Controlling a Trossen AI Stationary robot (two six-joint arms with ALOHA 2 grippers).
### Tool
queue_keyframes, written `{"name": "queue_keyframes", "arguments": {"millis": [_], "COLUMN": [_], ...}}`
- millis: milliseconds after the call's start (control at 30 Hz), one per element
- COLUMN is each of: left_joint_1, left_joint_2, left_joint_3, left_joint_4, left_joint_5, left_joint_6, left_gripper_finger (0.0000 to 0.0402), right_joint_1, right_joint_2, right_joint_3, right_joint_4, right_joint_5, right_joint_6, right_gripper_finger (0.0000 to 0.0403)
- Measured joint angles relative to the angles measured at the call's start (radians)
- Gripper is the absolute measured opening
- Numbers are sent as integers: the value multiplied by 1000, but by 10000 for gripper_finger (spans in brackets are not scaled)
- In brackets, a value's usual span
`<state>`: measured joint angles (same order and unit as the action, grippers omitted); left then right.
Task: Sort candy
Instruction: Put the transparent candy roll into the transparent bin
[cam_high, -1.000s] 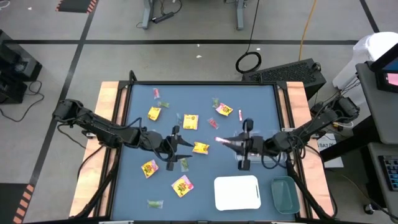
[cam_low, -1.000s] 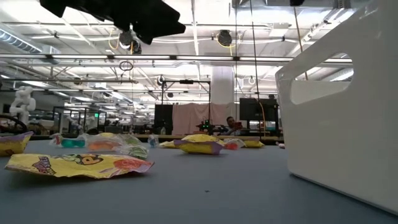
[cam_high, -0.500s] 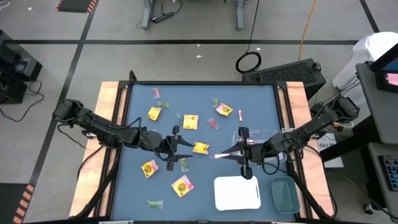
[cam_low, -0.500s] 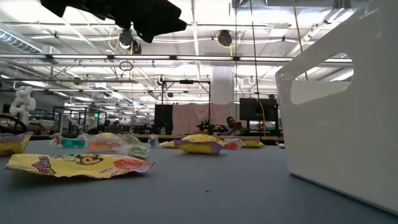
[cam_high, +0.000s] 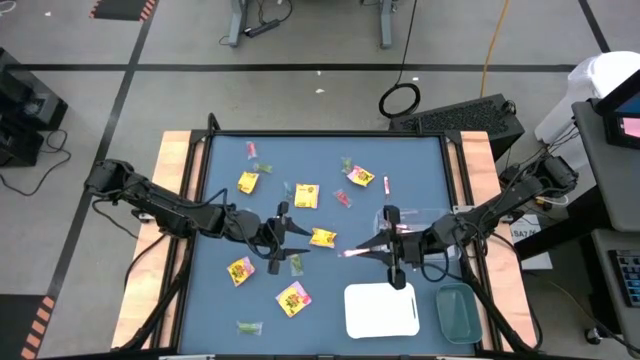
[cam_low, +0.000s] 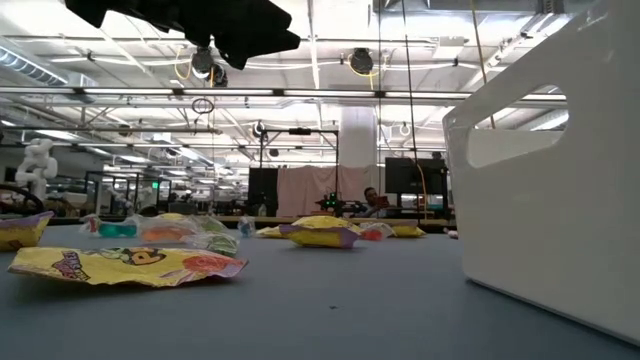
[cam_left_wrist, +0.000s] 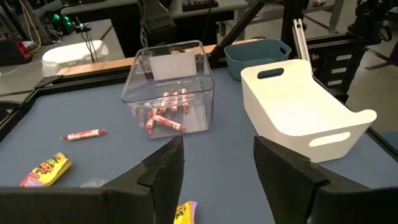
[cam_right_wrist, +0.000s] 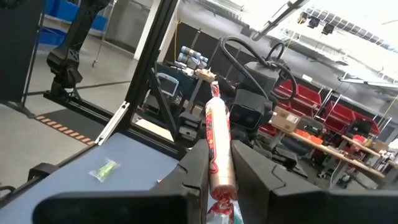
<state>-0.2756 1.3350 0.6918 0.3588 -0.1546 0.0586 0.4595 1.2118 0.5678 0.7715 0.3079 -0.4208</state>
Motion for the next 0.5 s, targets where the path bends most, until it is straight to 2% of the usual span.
{"name": "queue_keyframes", "arguments": {"millis": [233,367,500], "left_joint_1": [0,0,0], "left_joint_2": [0,0,0], "left_joint_3": [0,0,0], "left_joint_4": [0,0,-1], "left_joint_5": [0,0,0], "left_joint_6": [0,3,3], "left_gripper_finger": [199,199,199], "right_joint_1": [0,0,0], "right_joint_2": [0,0,0], "right_joint_3": [0,0,0], "right_joint_4": [9,18,30], "right_joint_5": [16,136,302], "right_joint_6": [56,115,228], "right_gripper_finger": [52,52,52]}}
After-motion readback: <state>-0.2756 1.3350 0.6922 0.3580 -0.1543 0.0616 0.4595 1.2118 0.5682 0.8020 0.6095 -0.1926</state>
